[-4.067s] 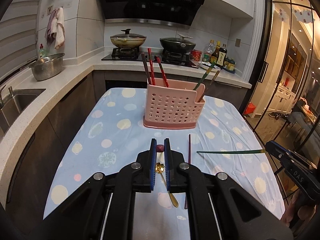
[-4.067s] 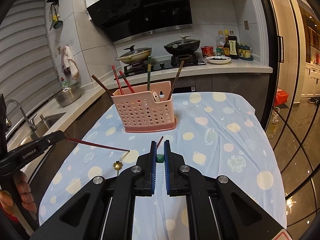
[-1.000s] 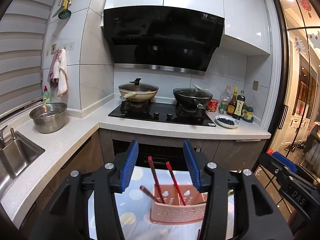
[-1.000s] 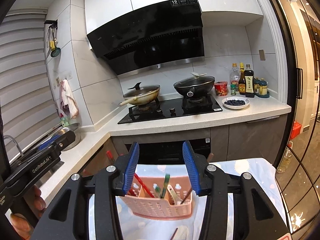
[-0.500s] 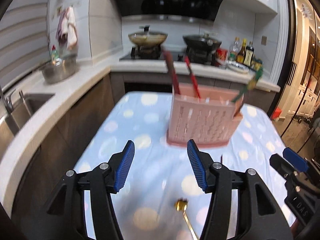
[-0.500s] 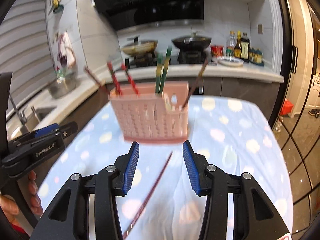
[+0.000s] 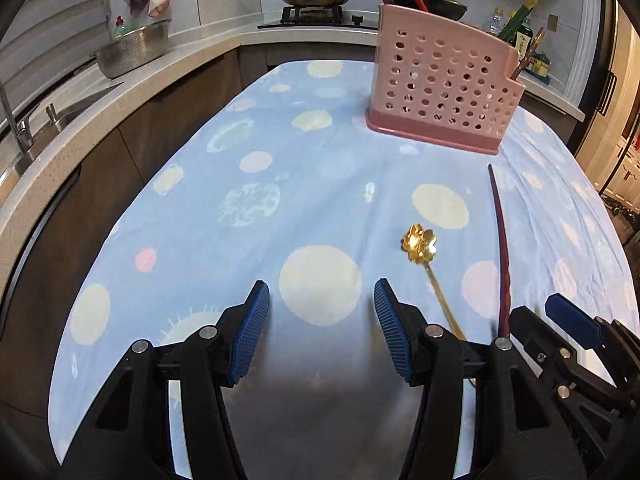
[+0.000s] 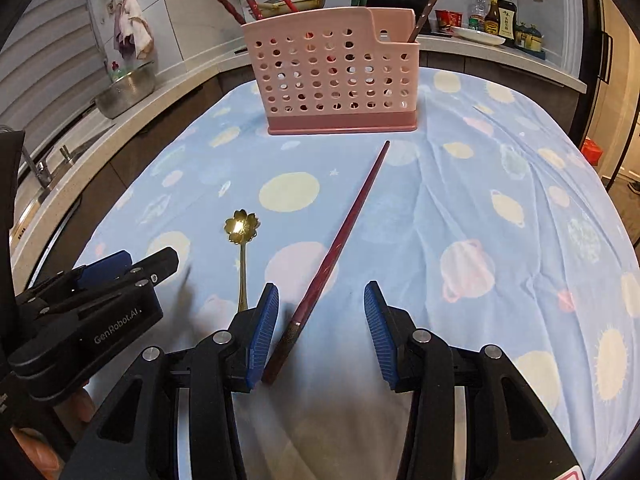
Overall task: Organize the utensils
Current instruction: 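Move both tools back toward the last chopstick and gold spoon, then lower the right tool onto the last dark red chopstick and close it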
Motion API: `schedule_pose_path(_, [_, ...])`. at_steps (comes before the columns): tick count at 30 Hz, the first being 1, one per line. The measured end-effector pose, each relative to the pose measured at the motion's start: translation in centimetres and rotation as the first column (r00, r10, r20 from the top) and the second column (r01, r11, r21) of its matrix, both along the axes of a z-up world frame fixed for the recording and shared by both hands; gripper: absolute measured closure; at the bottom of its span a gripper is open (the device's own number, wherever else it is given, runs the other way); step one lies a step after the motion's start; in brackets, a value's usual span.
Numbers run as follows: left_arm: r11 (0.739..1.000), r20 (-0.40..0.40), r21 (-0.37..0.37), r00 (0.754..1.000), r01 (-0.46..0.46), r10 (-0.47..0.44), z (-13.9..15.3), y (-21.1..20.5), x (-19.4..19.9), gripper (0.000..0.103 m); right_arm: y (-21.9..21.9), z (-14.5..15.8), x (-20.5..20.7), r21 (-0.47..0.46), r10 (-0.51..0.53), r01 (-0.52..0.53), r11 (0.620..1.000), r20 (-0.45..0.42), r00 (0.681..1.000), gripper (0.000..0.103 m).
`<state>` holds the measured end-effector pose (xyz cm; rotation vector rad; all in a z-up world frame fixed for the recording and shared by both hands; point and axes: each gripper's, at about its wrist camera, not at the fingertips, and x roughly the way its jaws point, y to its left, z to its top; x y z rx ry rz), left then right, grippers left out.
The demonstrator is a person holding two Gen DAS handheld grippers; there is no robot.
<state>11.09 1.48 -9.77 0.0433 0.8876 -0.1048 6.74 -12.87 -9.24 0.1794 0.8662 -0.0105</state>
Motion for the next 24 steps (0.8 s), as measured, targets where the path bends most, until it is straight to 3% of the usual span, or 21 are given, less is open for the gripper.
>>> schedule_pose_path(6, [1.0, -0.018, 0.004, 1.0, -0.015, 0.015, -0.7, 1.0, -0.6, 0.051, 1.1, -0.4, 0.1, -0.02, 0.007, -0.007, 1.0, -0.01, 1.0, 0.063])
schedule_pose_path(16, [1.0, -0.02, 0.004, 1.0, -0.017, 0.017, -0.7, 1.3, -0.7, 0.051, 1.2, -1.0, 0.2, -0.029, -0.015, 0.014, 0.999, -0.026, 1.0, 0.08])
schedule_pose_path(24, [1.0, -0.021, 0.007, 1.0, -0.015, 0.015, -0.8, 1.3, -0.7, 0.051, 0.8, -1.2, 0.2, -0.039, -0.019, 0.018, 0.999, -0.036, 0.999, 0.085])
